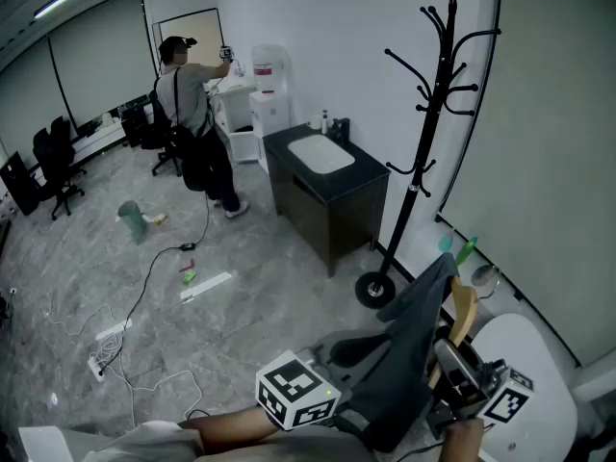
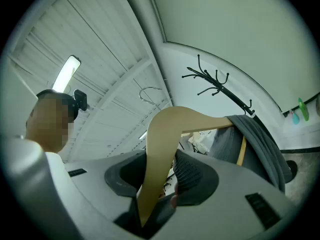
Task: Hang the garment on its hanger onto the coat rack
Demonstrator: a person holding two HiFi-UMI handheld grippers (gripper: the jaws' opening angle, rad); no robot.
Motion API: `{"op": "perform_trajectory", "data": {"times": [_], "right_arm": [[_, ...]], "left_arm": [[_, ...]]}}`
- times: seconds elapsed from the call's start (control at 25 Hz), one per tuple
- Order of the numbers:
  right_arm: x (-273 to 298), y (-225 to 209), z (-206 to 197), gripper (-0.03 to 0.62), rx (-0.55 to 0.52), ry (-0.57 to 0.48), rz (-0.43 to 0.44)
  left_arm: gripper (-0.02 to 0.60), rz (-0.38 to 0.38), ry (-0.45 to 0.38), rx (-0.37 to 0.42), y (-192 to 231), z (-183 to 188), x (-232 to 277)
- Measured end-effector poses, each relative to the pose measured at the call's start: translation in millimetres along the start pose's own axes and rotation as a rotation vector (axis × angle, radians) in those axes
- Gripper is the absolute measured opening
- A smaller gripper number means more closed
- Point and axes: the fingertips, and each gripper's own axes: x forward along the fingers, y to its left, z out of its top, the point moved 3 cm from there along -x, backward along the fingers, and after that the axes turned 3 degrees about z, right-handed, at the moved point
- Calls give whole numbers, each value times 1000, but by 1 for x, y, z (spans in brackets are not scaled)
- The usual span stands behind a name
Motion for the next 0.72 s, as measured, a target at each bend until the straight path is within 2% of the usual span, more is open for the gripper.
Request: {"op": "perform_trajectory", "data": {"times": [0.2,0.72], "right_arm": [[4,2,-2,161,4,21,23],[-10,-11,-3,161,33,44,13]], "left_arm": [[6,30,-5,5,-2,0,-5],[6,41,11,7,-12,-7,3]]}}
